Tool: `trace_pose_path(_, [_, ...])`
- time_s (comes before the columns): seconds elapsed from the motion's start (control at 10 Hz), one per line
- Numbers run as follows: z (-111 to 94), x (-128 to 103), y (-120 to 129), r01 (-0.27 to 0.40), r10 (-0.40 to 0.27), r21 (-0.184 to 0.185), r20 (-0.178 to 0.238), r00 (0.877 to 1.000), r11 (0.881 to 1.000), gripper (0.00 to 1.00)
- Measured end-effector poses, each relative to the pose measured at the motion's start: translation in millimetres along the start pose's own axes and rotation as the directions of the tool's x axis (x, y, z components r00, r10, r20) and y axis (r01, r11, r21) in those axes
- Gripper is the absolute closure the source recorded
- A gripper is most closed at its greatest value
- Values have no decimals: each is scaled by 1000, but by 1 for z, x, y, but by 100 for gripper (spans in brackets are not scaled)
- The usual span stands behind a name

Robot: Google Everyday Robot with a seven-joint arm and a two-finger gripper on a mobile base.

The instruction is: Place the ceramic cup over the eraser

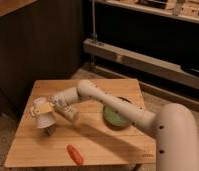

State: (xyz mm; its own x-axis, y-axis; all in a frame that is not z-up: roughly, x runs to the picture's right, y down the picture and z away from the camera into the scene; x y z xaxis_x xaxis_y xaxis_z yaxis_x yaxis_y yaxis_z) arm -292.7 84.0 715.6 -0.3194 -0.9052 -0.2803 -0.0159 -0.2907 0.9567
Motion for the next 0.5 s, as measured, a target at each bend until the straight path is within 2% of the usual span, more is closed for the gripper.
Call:
trace_pose_path(0.2, [3,-2,-1,-2,2,7,4,1000,1000,27])
trace_pose_path(0.5, [0,1,-2,1,-1,-4,0,1000,1000,27])
